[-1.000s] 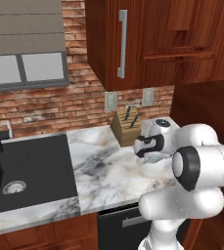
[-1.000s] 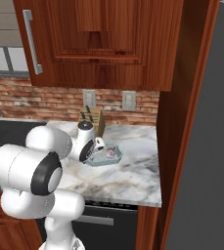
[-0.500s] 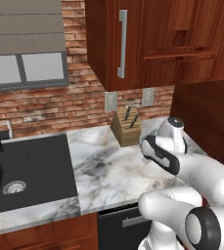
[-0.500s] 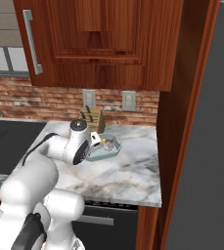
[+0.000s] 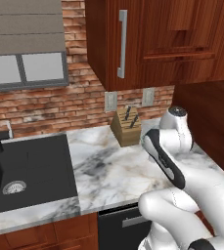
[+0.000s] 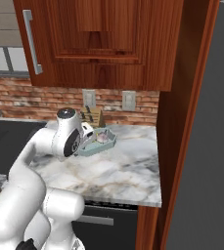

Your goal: Take the garlic and corn out of the freezer and place them in the tupperware container on the counter. Then put the tupperware containing the vegetables back in the freezer.

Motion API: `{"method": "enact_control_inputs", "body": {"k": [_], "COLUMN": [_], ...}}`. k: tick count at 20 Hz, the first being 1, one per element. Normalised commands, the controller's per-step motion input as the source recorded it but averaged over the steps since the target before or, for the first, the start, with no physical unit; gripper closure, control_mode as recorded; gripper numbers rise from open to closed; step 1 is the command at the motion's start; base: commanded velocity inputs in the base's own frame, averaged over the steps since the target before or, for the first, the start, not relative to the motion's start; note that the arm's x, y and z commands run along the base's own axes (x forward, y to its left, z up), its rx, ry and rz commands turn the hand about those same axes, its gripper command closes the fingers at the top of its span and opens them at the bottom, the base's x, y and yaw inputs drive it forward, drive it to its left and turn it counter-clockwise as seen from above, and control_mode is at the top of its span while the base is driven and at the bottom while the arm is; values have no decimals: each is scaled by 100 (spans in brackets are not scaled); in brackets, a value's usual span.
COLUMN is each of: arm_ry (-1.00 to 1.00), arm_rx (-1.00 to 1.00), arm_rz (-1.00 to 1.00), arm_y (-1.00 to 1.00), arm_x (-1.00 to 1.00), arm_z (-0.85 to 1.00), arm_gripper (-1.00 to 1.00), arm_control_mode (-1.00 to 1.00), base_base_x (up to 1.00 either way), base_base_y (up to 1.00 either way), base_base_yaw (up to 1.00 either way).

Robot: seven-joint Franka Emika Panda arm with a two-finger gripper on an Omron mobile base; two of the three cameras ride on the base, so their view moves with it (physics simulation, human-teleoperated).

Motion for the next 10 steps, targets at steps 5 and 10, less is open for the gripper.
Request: {"method": "enact_control_inputs", "body": {"k": [5,10], "arm_ry": [3,-1], "arm_rx": [-2,15], "arm_rz": [20,7], "arm_y": [-7,-14], "arm_x": [-42,-7], "arm_z": [57,11], "arm_gripper": [100,100], "arm_control_mode": [-100,-100], "base_base_x": [0,0], "base_base_y": [0,0], "base_base_yaw": [0,0]}}
